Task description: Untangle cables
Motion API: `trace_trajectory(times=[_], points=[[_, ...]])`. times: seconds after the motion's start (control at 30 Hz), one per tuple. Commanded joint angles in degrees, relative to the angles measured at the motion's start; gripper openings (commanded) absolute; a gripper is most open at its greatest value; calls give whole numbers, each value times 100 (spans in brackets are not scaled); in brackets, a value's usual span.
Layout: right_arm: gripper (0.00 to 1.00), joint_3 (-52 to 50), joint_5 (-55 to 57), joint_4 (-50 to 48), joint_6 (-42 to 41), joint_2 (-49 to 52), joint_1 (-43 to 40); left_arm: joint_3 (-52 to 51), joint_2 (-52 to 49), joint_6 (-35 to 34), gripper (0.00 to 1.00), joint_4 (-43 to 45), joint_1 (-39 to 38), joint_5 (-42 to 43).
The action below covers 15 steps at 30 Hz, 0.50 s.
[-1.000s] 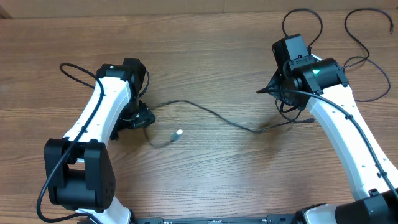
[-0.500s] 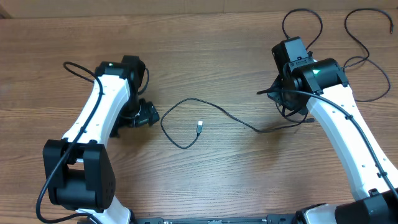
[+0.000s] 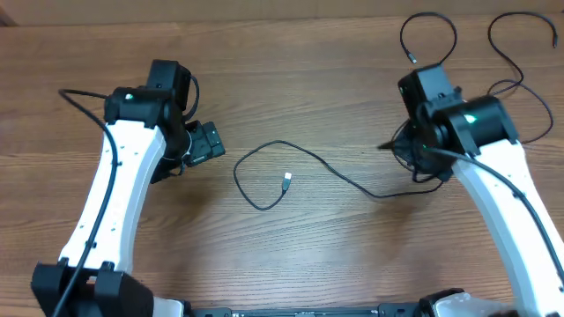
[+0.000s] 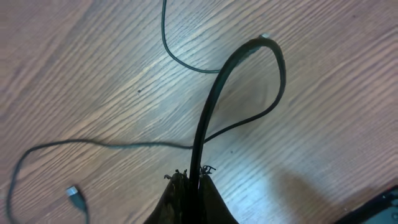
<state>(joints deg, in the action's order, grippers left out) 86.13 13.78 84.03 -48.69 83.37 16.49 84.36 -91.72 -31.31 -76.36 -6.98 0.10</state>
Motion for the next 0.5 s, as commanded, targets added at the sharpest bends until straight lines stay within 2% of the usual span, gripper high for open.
trace_trajectory(times=[0.0, 0.27, 0.37, 0.47], points=[[4, 129, 122, 131, -232, -608, -17, 120, 87, 92, 100, -33, 22, -273], [4, 129, 852, 485, -256, -1279, -188, 114, 85, 92, 100, -35, 22, -332], [4, 127, 966, 595, -240, -1392, -555, 114, 85, 92, 100, -39, 22, -365], [4, 129, 1182, 588, 79, -1386, -1281, 114, 85, 92, 99, -52, 22, -367]])
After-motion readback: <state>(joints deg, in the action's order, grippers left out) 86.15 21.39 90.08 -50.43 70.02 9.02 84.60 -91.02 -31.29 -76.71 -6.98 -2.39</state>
